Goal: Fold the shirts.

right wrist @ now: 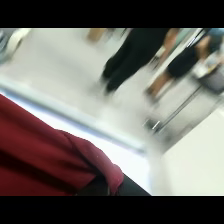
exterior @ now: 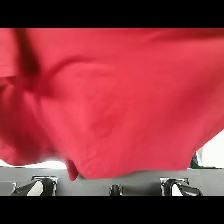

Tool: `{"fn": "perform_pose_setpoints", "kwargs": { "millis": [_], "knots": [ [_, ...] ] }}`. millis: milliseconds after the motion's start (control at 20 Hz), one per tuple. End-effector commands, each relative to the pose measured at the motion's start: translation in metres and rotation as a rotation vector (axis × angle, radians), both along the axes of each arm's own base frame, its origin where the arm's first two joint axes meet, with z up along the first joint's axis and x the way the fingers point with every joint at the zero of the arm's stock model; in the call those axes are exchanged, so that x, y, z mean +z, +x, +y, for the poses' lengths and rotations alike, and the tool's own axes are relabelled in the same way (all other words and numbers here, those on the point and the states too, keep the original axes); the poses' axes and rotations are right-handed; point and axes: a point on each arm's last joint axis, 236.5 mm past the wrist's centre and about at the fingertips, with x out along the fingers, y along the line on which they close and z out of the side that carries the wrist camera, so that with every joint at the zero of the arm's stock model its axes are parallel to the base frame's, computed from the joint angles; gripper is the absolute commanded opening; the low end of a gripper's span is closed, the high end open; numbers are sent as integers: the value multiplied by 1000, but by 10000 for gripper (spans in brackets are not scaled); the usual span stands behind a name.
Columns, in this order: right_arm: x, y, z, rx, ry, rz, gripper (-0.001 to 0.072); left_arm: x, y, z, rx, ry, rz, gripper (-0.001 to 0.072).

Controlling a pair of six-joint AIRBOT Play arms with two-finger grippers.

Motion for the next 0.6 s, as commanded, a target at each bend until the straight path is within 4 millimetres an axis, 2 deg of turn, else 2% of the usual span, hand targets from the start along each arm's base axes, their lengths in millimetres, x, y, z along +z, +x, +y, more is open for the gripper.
{"fn": "perform_pose_setpoints", "kwargs": {
  "millis": [0, 50, 150, 200, 250, 300, 350, 400, 450, 550],
  "knots": [
    [-157, 45, -11, 8, 138, 602, 46, -115, 74, 24, -45, -70, 377, 31],
    [-209, 63, -12, 20, 166, 768, 46, -161, 98, 26, -78, -91, 501, 31],
    [-302, 101, -4, 51, 195, 984, 46, -273, 136, 20, -140, -151, 769, 31],
    [-339, 120, 6, 67, 205, 1042, 46, -324, 147, 15, -157, -175, 883, 32],
    [-372, 144, 18, 89, 198, 1062, 46, -367, 155, 10, -175, -185, 965, 31],
    [-396, 170, 27, 101, 189, 1038, 47, -404, 165, 6, -190, -192, 1021, 32],
    [-414, 194, 35, 98, 194, 997, 47, -432, 176, 3, -194, -206, 1058, 32],
    [-423, 217, 38, 65, 228, 935, 48, -451, 187, 1, -194, -210, 1070, 33],
    [-426, 238, 38, 25, 274, 862, 48, -464, 198, 0, -193, -204, 1062, 33],
    [-417, 279, 33, -41, 364, 686, 47, -479, 229, 4, -163, -192, 984, 33]
  ]
}}
